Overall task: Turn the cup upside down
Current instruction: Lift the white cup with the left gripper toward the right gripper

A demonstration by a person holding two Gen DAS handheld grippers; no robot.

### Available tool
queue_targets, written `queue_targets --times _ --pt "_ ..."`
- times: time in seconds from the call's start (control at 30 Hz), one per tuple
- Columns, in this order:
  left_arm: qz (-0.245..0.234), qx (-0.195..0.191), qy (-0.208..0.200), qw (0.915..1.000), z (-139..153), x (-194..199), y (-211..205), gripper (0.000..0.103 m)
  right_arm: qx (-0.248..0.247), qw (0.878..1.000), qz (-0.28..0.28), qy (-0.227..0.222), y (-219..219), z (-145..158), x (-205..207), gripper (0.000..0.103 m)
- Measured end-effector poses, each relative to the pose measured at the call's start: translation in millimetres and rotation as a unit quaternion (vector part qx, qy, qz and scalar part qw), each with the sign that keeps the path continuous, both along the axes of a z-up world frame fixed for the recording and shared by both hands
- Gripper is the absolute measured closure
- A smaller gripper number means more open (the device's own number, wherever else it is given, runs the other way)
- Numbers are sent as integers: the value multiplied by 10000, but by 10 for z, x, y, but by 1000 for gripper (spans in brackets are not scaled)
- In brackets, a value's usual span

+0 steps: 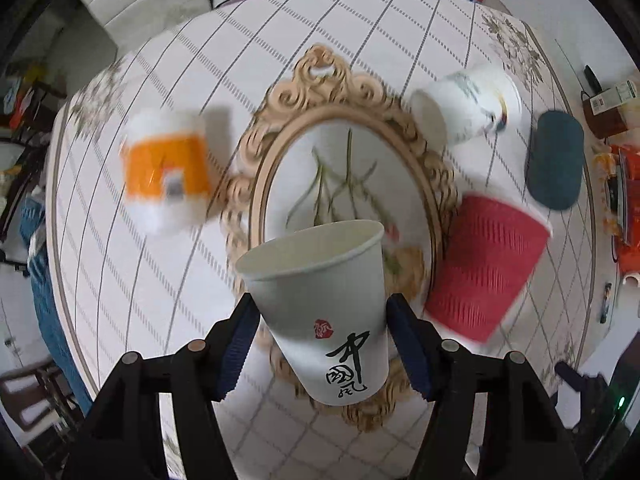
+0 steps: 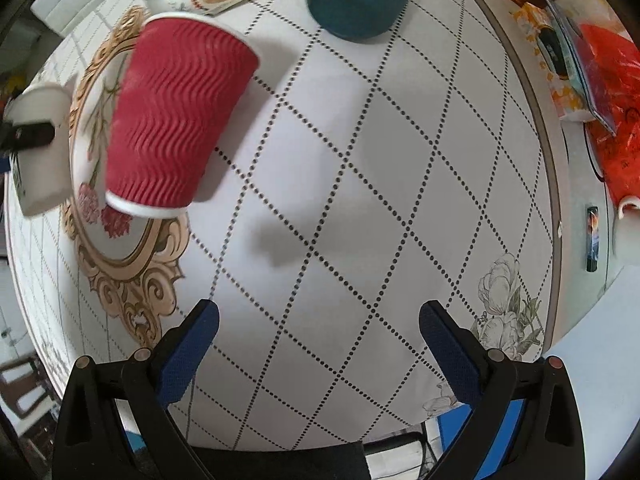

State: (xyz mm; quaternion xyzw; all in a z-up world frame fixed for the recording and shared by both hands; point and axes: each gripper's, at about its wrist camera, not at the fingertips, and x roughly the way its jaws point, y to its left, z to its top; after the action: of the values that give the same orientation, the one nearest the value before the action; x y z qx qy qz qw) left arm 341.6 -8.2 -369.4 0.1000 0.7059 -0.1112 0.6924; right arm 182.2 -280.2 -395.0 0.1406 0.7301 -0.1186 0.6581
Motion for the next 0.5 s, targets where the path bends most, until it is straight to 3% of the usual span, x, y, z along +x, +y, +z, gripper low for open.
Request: queue_targets --times 0.1,0.23,0.5 --pt "183 12 98 9998 4 -318 184 40 85 9997 219 -40 53 27 -20 1" --pt "362 123 206 9991 92 -761 -7 40 155 9982 569 -102 153 44 -79 1" --pt "830 148 449 9954 -140 -1315 152 40 269 9920 1235 -66 357 -52 -273 1"
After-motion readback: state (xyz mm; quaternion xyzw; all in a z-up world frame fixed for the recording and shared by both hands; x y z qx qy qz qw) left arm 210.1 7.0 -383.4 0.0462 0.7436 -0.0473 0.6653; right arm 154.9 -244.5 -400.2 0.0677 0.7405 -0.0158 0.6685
